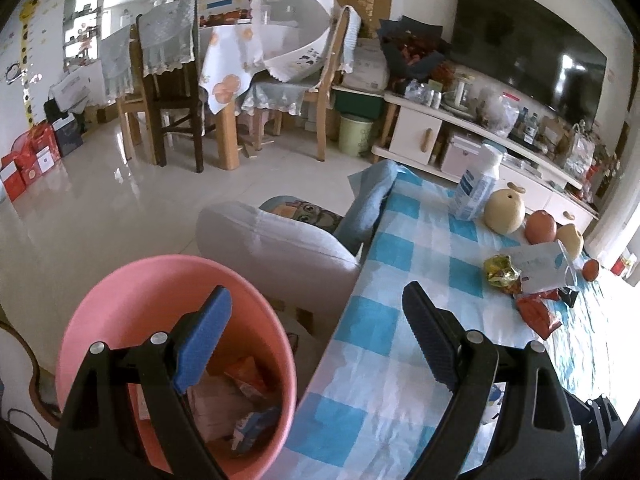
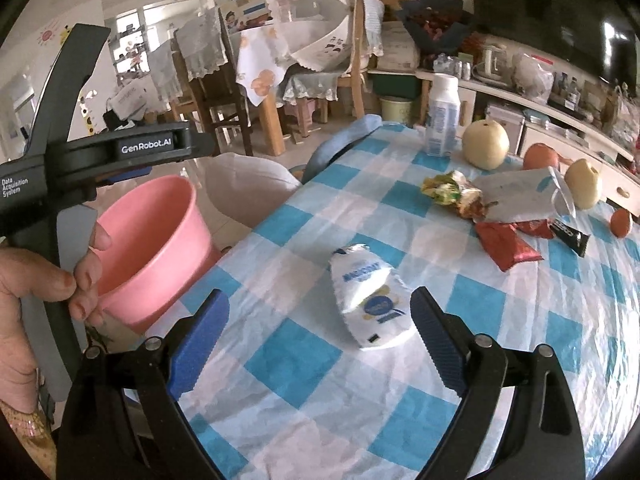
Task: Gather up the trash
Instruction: 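Move both tools back over the remaining snacks on the table, then grasp the small red-orange wrapper with the left tool while the right tool grasps a white paper packet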
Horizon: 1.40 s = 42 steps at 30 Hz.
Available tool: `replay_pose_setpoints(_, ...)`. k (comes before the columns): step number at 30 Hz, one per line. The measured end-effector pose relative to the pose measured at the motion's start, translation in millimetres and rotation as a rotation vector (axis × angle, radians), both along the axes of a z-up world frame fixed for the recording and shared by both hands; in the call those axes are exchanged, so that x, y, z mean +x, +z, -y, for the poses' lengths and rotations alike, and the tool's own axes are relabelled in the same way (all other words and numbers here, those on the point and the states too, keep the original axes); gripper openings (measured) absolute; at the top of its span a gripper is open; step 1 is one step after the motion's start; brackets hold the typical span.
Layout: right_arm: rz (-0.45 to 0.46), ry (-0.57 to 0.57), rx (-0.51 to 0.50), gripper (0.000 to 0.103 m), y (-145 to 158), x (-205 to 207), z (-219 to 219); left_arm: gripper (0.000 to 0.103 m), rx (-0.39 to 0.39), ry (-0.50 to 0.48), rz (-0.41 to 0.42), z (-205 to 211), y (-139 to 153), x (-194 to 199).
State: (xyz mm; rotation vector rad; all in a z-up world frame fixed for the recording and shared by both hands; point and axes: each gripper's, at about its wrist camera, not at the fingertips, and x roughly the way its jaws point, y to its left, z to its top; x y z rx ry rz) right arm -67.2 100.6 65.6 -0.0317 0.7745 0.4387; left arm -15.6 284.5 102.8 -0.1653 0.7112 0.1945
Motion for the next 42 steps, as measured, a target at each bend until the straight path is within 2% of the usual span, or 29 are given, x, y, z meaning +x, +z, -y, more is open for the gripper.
replay_pose_setpoints(22, -0.028, -0.108, 0.052, 0.091, -1.7, 9.4, 75.3, 0.088, 0.103, -0.146, -0.043, 71.3, -13.2, 16.8)
replay_pose_setpoints(32, -0.031, -0.229, 0.085, 0.091, -0.7, 26.0, 134.2, 0.088, 0.142, -0.227, -0.066, 108.4, -22.5, 23.3)
replay_pose_setpoints(38, -0.024, -0.332, 0.100, 0.091, -3.0, 45.2, 181.4, 0.088, 0.116, -0.299, -0.074, 134.9, -28.5, 27.5)
replay_pose_setpoints(42, -0.031, -0.390, 0.103, 0.091, -8.6, 61.7, 210.7, 0.088, 0.055, -0.362, -0.079, 156.8, -32.3, 31.4)
